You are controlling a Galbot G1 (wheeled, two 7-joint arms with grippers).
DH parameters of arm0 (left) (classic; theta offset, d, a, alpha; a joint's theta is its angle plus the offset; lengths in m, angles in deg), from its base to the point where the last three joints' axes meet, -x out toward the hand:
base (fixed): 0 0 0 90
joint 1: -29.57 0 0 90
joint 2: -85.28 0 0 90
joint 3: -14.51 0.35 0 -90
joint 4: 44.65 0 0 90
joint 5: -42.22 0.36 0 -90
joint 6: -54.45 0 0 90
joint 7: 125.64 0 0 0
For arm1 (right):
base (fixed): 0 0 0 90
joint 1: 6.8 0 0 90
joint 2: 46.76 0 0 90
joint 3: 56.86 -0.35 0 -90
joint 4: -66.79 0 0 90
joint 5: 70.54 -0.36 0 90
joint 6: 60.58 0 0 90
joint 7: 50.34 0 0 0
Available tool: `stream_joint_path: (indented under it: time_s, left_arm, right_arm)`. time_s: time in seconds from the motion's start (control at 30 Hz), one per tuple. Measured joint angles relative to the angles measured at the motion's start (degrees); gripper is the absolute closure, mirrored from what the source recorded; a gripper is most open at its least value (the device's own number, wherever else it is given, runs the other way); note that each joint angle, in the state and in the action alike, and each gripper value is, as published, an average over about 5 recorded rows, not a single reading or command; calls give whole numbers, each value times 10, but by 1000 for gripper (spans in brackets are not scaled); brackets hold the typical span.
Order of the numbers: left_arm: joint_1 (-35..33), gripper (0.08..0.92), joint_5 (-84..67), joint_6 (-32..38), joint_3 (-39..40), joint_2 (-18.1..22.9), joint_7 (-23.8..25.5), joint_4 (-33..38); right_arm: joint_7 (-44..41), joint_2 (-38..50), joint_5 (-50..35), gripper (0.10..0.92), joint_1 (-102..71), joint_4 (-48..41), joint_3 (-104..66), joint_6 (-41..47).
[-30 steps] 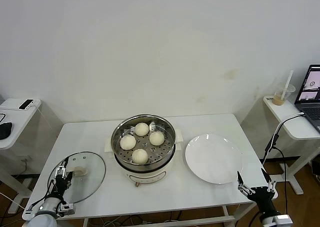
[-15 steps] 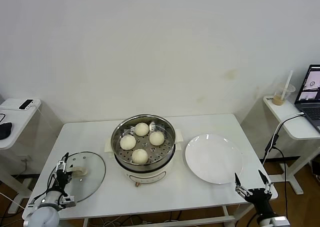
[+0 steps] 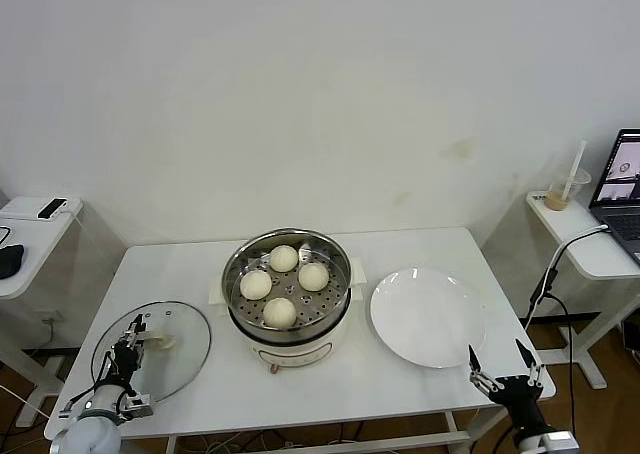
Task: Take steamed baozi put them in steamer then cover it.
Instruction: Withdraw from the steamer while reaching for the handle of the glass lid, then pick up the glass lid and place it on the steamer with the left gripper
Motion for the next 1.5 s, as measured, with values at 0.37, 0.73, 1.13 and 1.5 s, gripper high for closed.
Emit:
stream_joint_path:
  time_s: [0.37, 0.73, 1.13, 1.5]
  left_arm:
    - [-23, 852, -10, -1, -15, -1, -15, 31]
    - [-60, 852, -39, -5, -52, -24, -2, 86]
    - [-96, 852, -108, -26, -115, -73, 44, 169]
    - [-91, 852, -139, -76, -103, -101, 101, 282]
  right_arm:
    - [-2, 9, -6, 203, 4, -3, -4, 0]
    - [-5, 22, -12, 203, 12, -14, -2, -3]
    - [-9, 27, -9, 203, 16, -24, -1, -5]
    - [-15, 18, 7, 203, 13, -32, 0, -13]
